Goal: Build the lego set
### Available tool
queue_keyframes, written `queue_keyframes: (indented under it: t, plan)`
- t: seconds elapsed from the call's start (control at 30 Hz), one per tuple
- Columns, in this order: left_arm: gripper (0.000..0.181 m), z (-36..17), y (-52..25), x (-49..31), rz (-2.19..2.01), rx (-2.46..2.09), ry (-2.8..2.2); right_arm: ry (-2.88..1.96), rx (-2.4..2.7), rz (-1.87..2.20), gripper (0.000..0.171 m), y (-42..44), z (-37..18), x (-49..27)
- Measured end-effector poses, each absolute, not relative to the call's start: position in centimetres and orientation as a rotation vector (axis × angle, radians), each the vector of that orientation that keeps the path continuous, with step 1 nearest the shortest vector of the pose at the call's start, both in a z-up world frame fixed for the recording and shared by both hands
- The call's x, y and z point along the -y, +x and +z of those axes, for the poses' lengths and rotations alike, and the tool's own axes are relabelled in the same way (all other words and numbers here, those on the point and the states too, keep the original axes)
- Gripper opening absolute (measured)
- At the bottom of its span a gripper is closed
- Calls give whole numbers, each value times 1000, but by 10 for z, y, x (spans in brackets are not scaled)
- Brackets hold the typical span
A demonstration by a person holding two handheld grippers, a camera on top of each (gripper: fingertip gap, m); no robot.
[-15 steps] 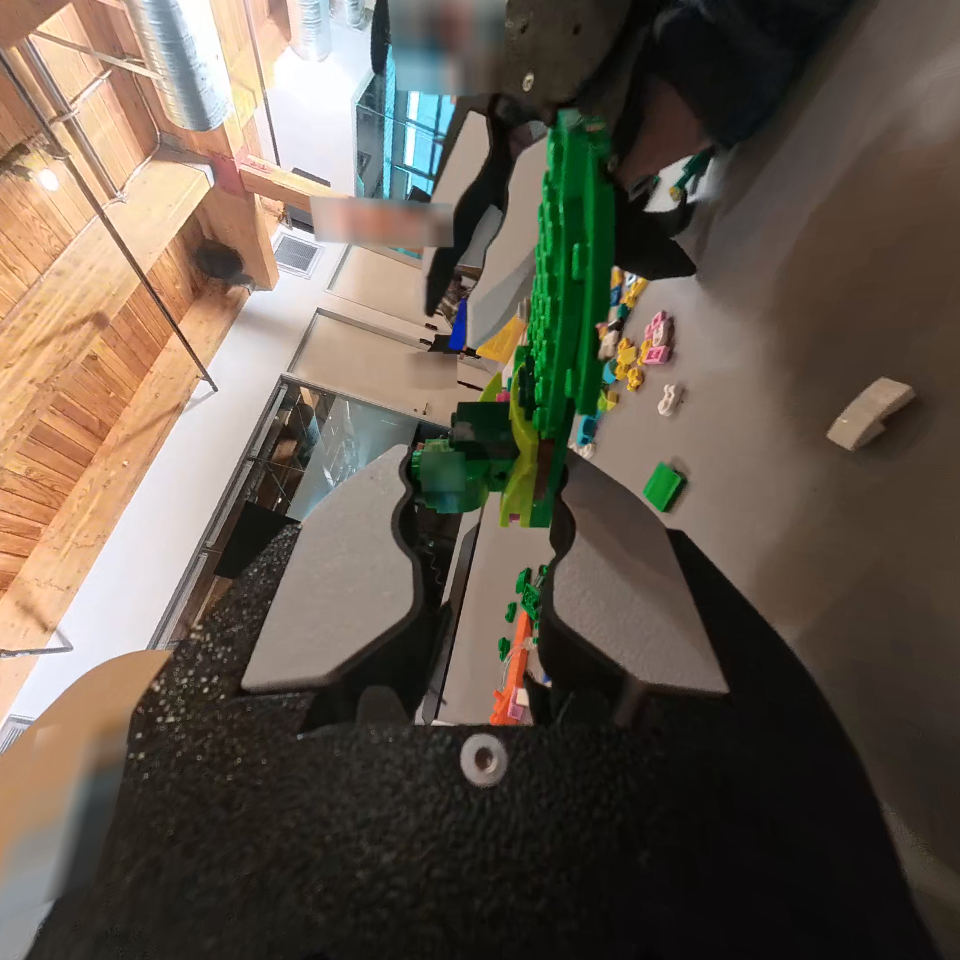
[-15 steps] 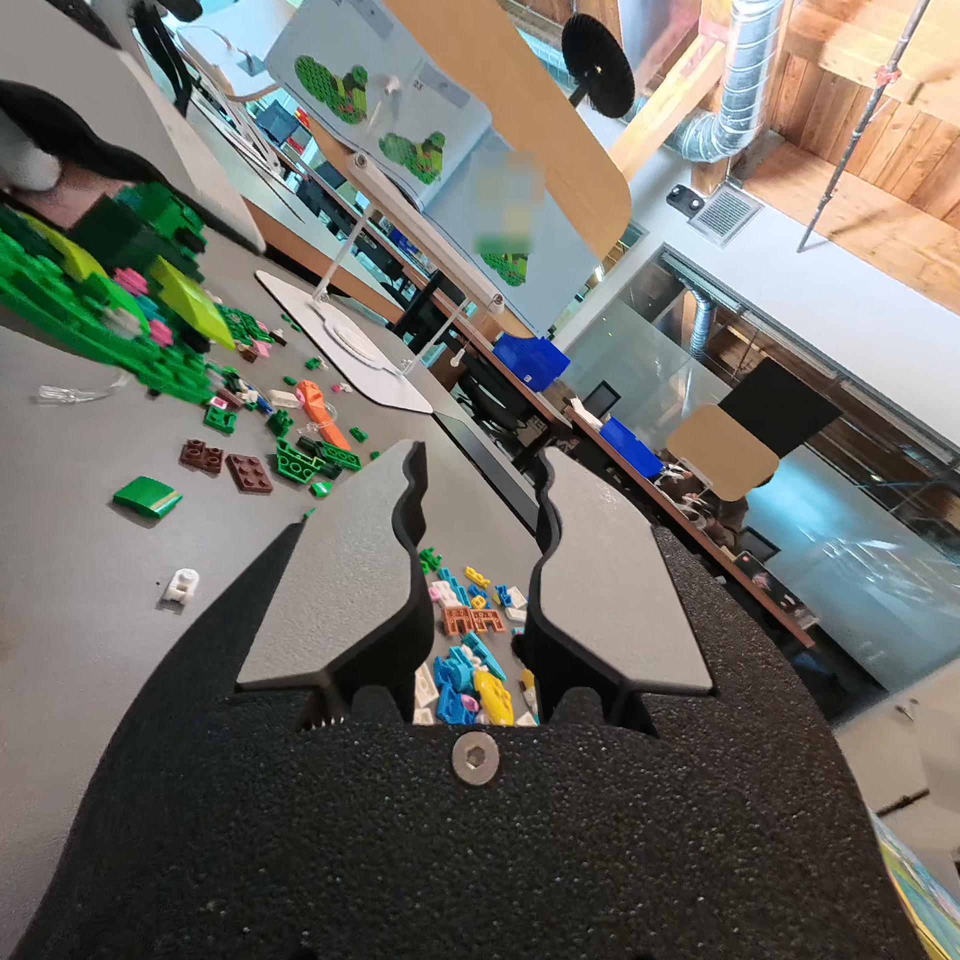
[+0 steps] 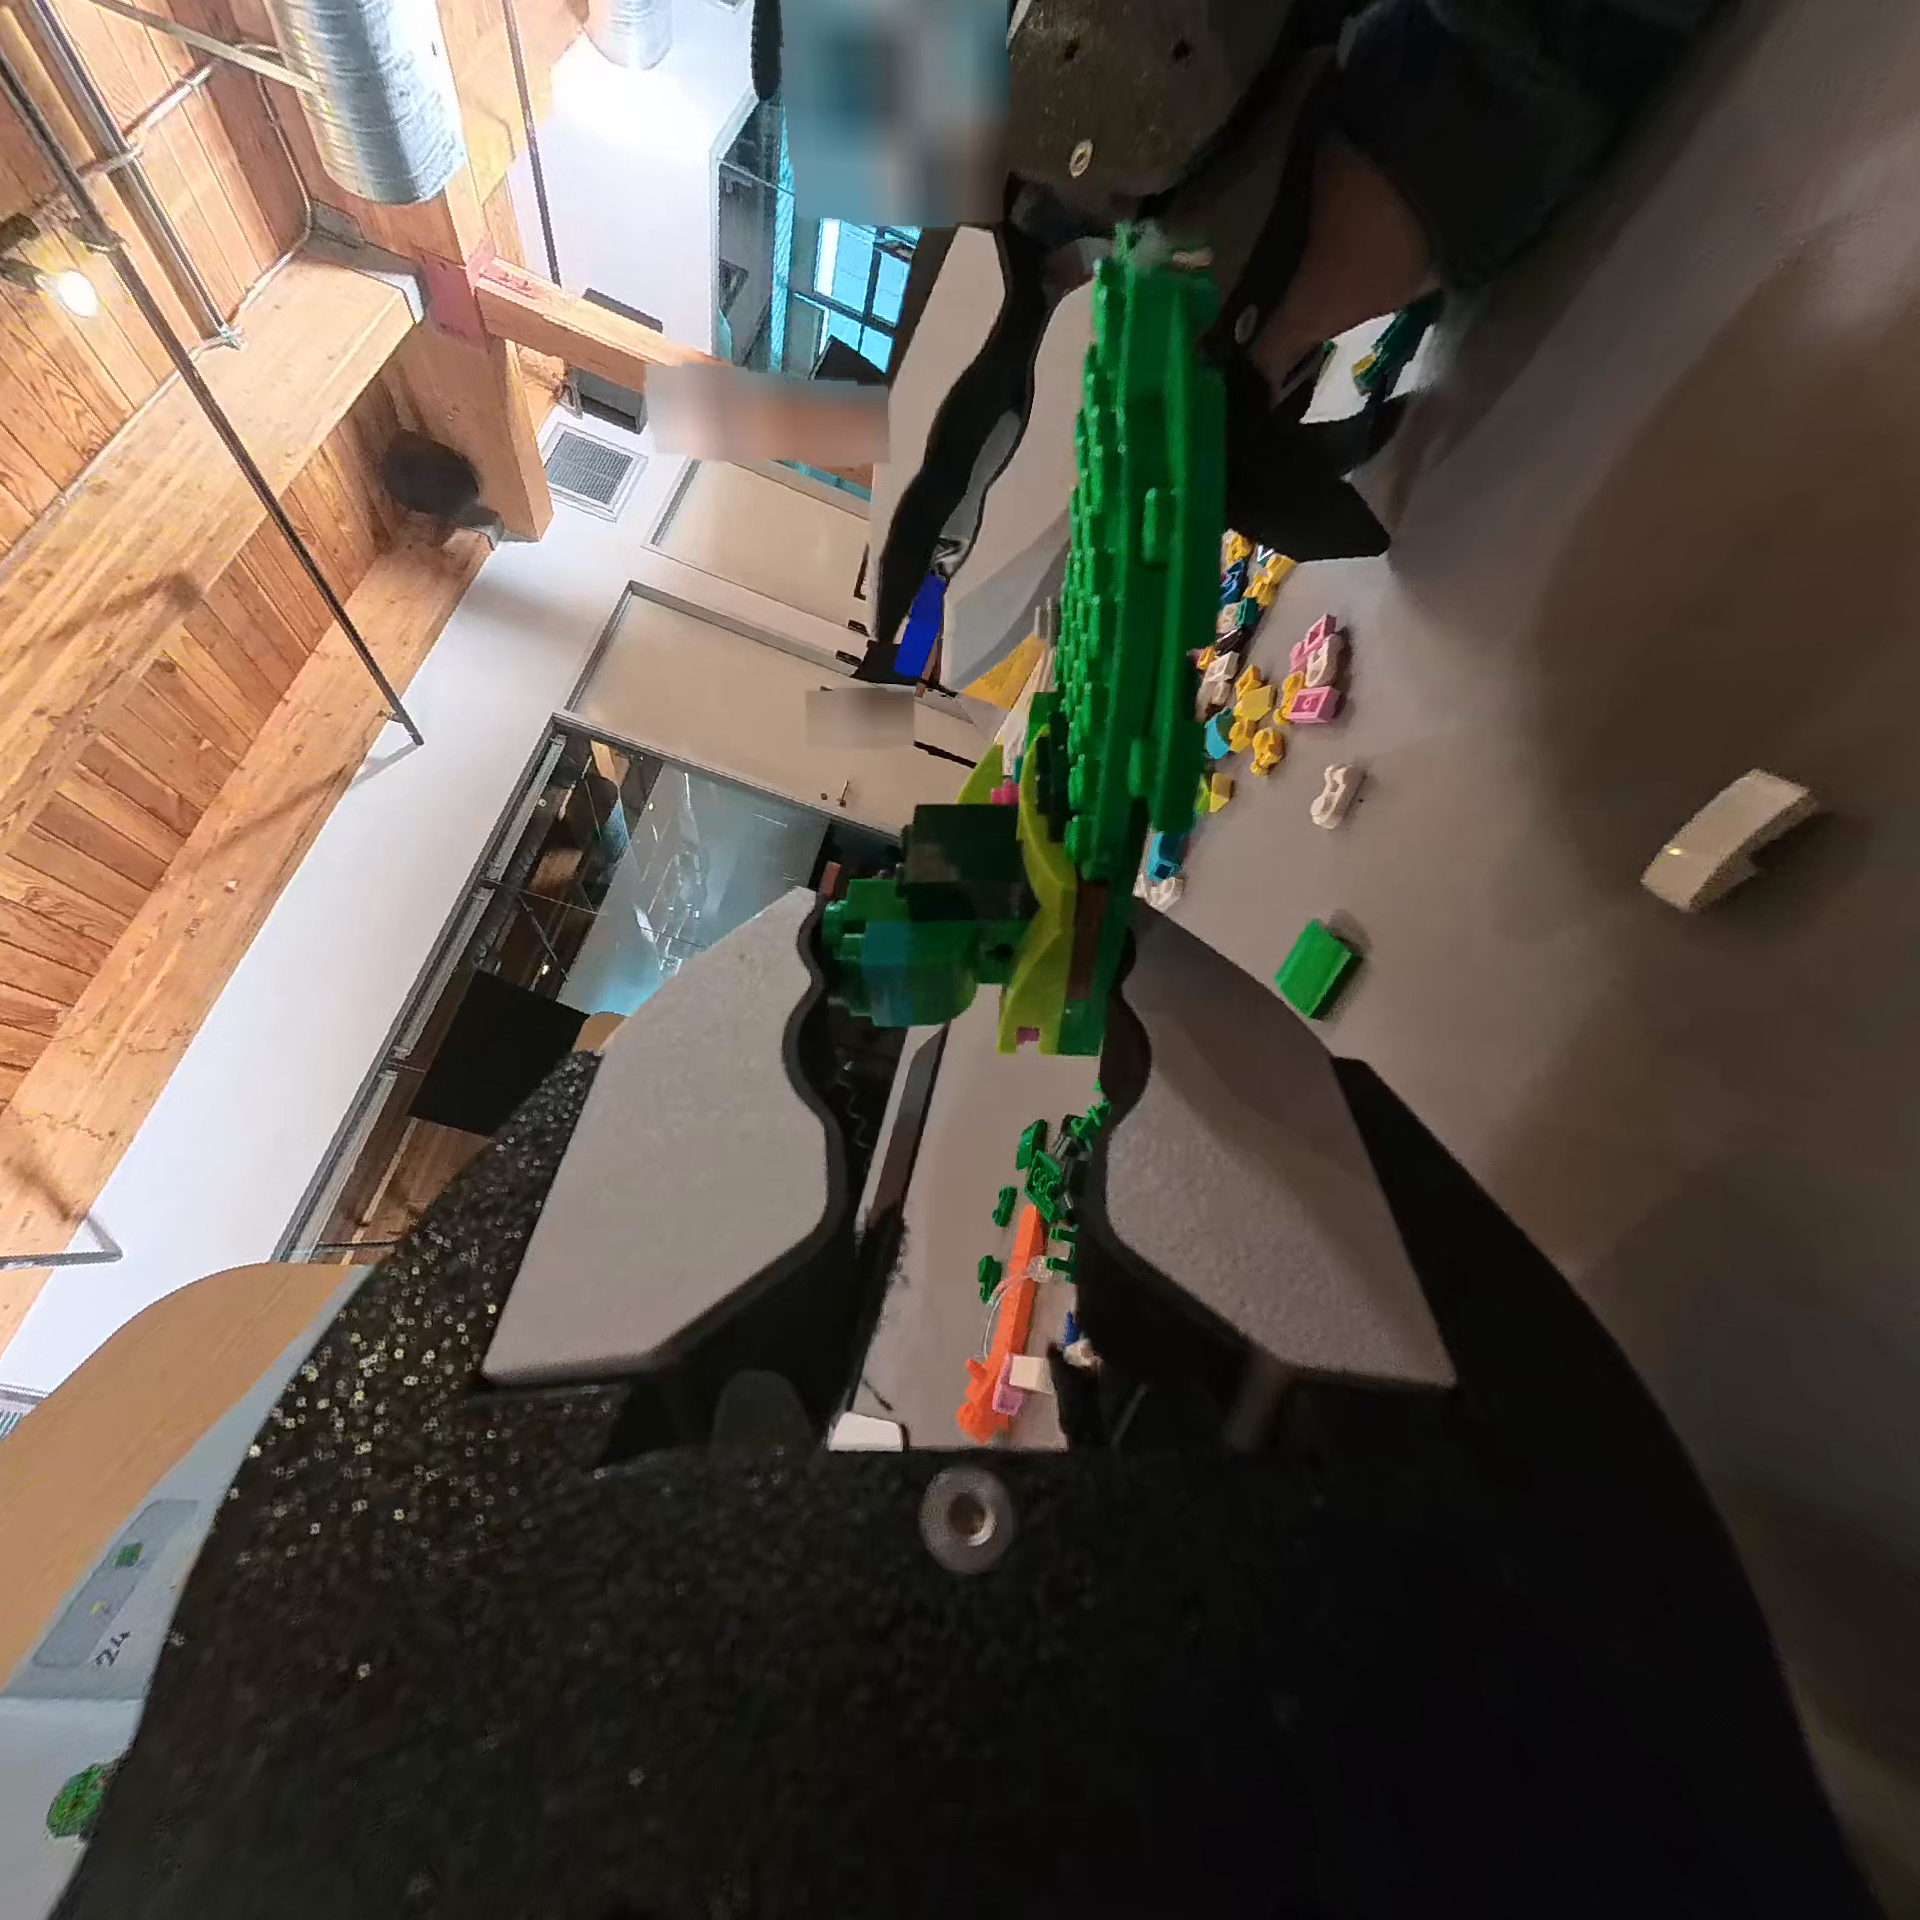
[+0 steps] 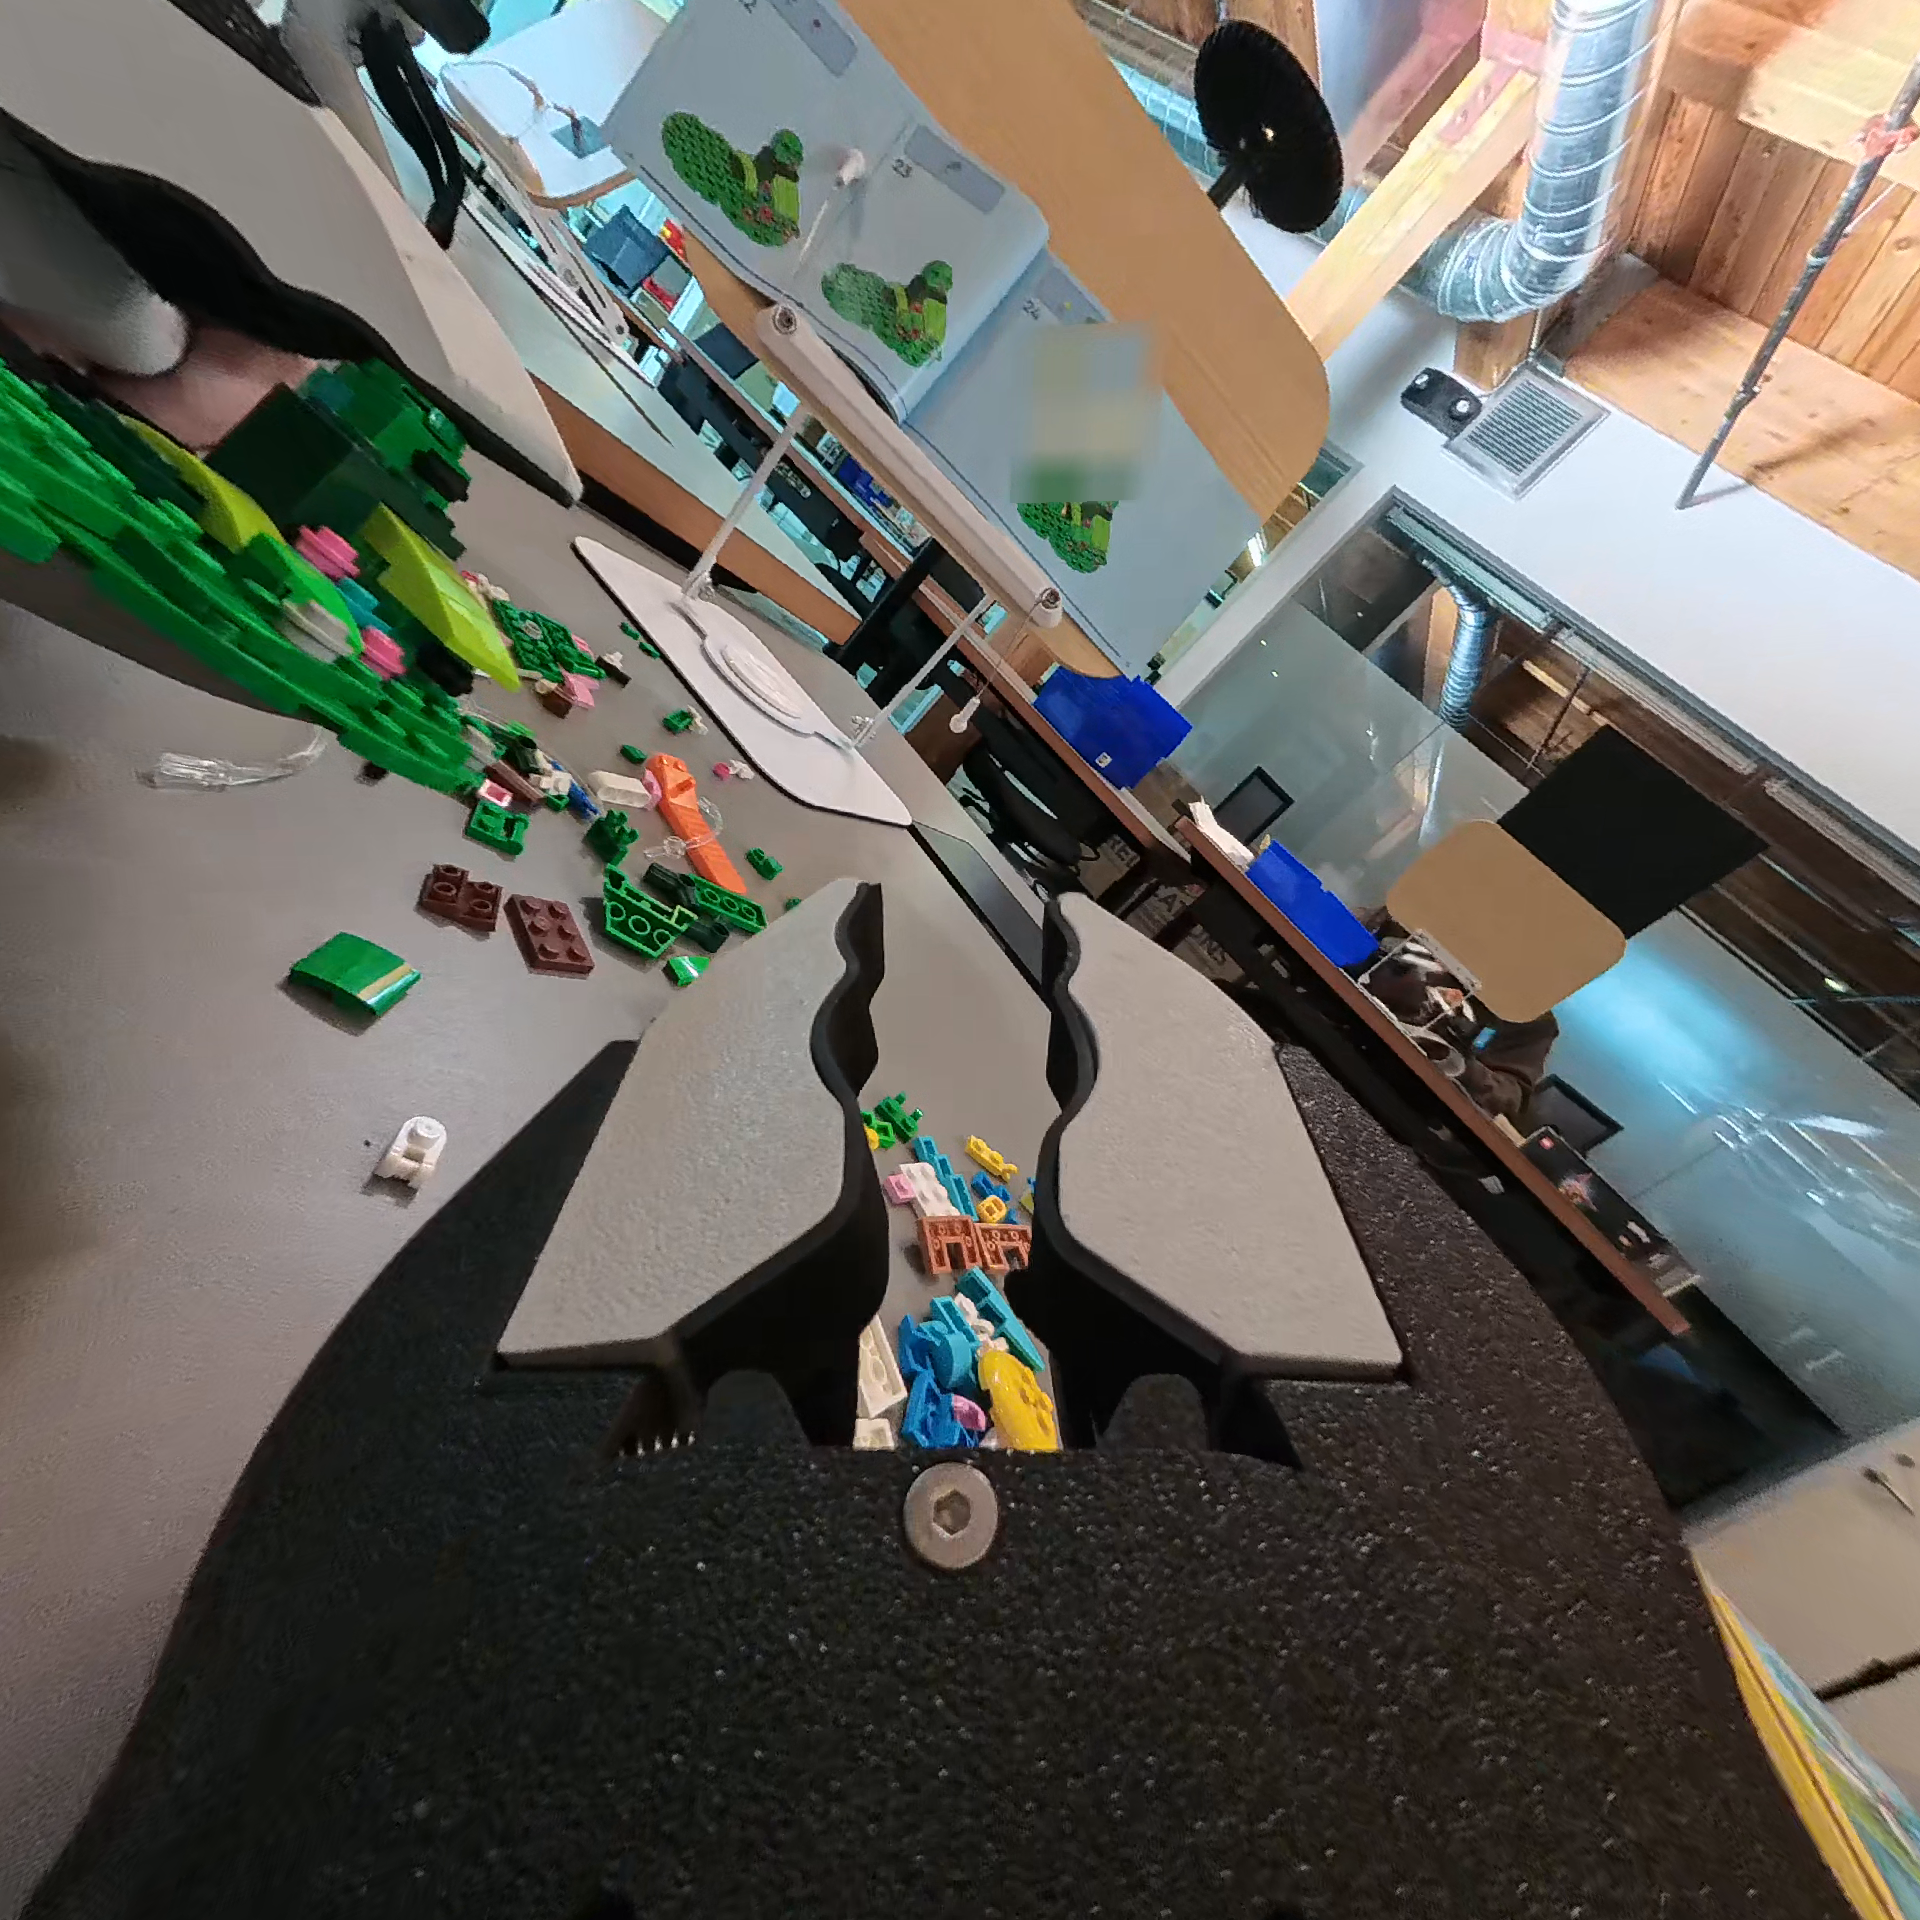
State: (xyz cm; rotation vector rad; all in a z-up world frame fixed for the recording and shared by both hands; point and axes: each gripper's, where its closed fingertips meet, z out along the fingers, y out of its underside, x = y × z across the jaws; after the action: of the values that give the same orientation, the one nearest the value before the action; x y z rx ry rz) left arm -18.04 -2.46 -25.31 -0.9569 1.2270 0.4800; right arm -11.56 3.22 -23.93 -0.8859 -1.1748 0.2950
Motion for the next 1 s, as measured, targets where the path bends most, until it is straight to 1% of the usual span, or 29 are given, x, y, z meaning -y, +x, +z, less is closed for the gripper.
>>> queue_keyframes:
  t: [0.37,0.6,0.8,1.0]
  plan:
    - [48,-251,-168,32,497,-1245,-914,-895,1168,348,26,-114,-238,-31]
    - [48,-233,-184,32,665,-1182,-778,-926,1116,421,25,-109,-234,-34]
    - [48,-237,-188,29,771,-1209,-737,-950,1090,493,23,-105,-231,-34]
    - [48,-242,-187,28,765,-1222,-749,-952,1094,511,23,-104,-232,-32]
